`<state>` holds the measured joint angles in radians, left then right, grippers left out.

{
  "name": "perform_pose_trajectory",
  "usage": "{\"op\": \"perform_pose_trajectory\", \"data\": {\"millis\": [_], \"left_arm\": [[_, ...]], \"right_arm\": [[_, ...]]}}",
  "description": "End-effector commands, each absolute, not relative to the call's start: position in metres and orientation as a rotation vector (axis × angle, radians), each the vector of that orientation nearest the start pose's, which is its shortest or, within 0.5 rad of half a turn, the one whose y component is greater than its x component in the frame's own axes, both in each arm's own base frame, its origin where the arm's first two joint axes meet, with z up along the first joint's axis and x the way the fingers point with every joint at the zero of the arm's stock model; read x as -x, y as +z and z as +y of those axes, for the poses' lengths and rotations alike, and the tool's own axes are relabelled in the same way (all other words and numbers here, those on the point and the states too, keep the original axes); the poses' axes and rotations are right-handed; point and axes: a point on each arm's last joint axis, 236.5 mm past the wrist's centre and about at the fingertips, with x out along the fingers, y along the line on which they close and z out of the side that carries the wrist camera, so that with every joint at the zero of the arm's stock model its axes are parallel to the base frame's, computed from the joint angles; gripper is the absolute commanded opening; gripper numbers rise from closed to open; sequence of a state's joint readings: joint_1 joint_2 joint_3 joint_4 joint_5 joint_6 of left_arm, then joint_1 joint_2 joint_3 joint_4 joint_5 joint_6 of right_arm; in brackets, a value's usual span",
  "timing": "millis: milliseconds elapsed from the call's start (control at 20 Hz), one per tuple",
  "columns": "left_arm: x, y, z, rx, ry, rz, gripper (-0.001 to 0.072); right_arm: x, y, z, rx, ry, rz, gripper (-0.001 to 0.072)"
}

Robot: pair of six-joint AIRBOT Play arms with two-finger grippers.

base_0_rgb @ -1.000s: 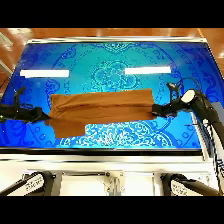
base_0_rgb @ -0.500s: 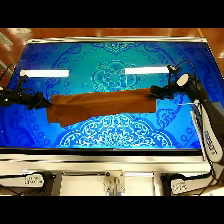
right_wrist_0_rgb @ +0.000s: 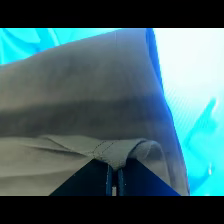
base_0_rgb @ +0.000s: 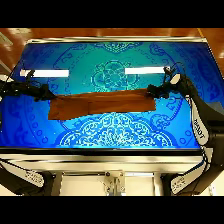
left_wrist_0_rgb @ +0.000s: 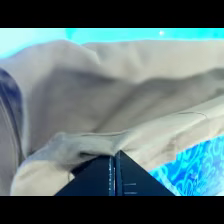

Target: Fold the shirts.

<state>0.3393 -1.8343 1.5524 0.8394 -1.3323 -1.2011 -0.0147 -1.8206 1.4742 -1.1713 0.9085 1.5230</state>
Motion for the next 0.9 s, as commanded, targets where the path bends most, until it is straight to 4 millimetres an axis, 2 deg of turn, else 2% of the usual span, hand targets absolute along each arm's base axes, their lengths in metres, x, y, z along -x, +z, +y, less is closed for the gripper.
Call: {"op": "perform_pose_trajectory", "data": {"millis": [0,50,100,150,200,300,350,400,450,500,650,850], "left_arm": [[-0.482,-0.061,0.005,0.651,-0.380,1.303,0.0131],[-0.483,-0.060,0.005,0.649,-0.381,1.302,0.0374],[-0.482,-0.057,0.004,0.647,-0.389,1.304,0.0584],[-0.482,-0.052,0.004,0.642,-0.402,1.308,0.0619],[-0.481,-0.046,0.006,0.637,-0.415,1.308,0.0619],[-0.483,-0.028,0.012,0.642,-0.418,1.301,0.0615],[-0.486,-0.017,0.016,0.649,-0.409,1.291,0.0604],[-0.487,-0.008,0.017,0.639,-0.416,1.282,0.0604],[-0.488,0.002,0.017,0.625,-0.420,1.265,0.0601],[-0.490,0.009,0.016,0.613,-0.423,1.250,0.0598],[-0.490,0.026,0.012,0.584,-0.433,1.221,0.0598],[-0.487,0.034,0.010,0.575,-0.443,1.217,0.0598]], "right_arm": [[-0.519,-0.096,0.065,-0.394,0.128,1.216,0.0191],[-0.519,-0.096,0.066,-0.397,0.130,1.216,0.0408],[-0.517,-0.095,0.066,-0.395,0.133,1.221,0.0536],[-0.513,-0.092,0.062,-0.375,0.138,1.237,0.0583],[-0.507,-0.088,0.053,-0.331,0.140,1.256,0.0590],[-0.496,-0.078,0.020,-0.285,0.080,1.279,0.0590],[-0.491,-0.075,0.004,-0.329,0.042,1.295,0.0612],[-0.486,-0.074,-0.005,-0.409,0.018,1.313,0.0674],[-0.482,-0.075,-0.007,-0.503,0.023,1.328,0.0674],[-0.481,-0.076,-0.004,-0.586,0.047,1.335,0.0674],[-0.490,-0.081,0.026,-0.752,0.181,1.326,0.0674],[-0.498,-0.102,0.061,-0.851,0.247,1.337,0.0673]]}}
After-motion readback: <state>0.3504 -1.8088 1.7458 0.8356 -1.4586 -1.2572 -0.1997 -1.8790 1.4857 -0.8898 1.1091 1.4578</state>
